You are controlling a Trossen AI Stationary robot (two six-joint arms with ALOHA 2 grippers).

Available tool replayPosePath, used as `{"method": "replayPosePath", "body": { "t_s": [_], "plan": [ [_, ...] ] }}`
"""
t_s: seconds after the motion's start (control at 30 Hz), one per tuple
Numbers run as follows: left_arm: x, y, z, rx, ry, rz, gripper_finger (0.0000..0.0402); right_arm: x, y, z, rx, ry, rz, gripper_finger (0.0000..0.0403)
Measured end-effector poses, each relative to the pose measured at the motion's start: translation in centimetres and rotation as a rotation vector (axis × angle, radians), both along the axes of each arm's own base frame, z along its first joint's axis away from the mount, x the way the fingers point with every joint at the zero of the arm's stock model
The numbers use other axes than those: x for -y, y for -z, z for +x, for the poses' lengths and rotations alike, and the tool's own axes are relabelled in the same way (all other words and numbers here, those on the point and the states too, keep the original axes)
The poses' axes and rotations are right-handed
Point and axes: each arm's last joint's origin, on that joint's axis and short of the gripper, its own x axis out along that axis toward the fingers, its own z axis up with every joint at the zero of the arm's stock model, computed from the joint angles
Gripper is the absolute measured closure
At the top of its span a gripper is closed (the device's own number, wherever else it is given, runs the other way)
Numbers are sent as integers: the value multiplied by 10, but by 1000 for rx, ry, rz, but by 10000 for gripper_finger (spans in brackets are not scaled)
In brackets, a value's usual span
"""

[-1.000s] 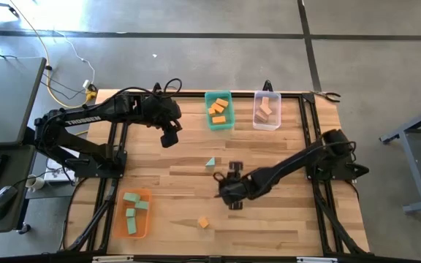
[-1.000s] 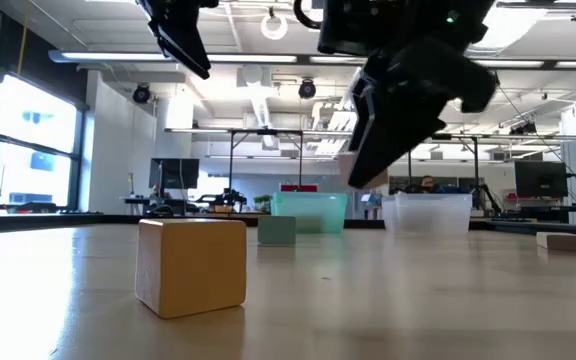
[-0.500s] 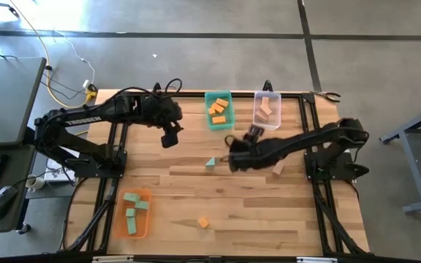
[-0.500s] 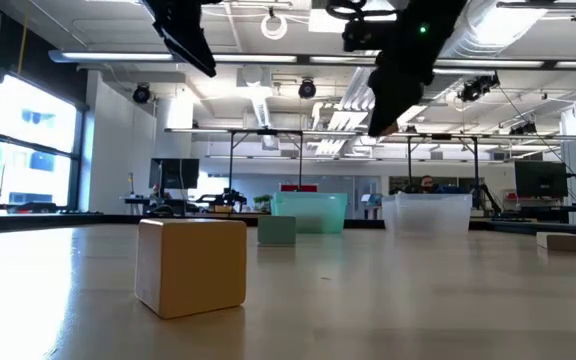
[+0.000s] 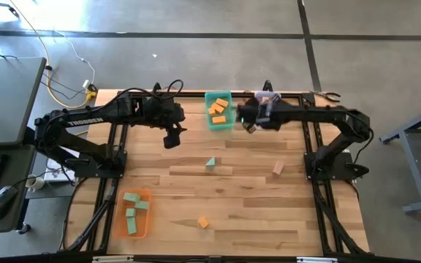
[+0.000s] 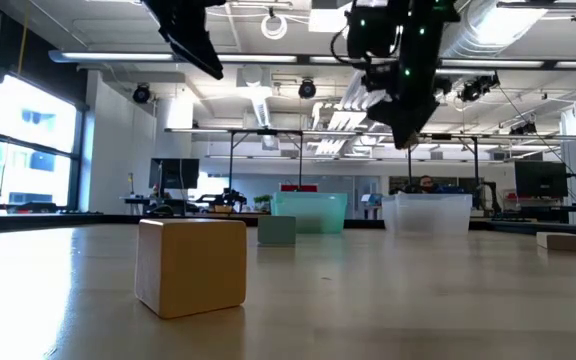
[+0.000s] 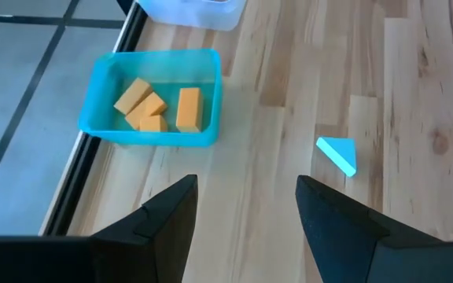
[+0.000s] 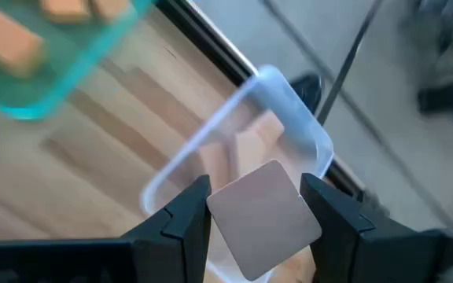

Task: Sort & place blocks by color
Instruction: Put the brown block into the transparent bin

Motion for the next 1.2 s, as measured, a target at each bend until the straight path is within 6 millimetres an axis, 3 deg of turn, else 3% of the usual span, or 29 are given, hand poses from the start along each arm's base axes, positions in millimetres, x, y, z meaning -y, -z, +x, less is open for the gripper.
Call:
{"method": "replayPosePath", "body": {
  "t_s": [0.27, 0.5, 0.77, 1.0, 1.2],
  "plan": [
    [1, 0, 5, 13, 37, 13, 197, 66, 4, -28, 18, 101, 199, 255],
    [-1, 5, 9, -11, 60, 28, 197, 103, 6, -51, 111, 86, 367, 255],
    [-5, 17, 20, -57, 57, 26, 196, 128, 17, -69, 171, 69, 533, 255],
    [-10, 27, 29, -81, 30, 10, 196, 137, 45, -66, 82, 54, 636, 255],
    [-20, 34, 32, -98, -18, 9, 196, 135, 50, -60, 63, 30, 654, 241]
  ]
}}
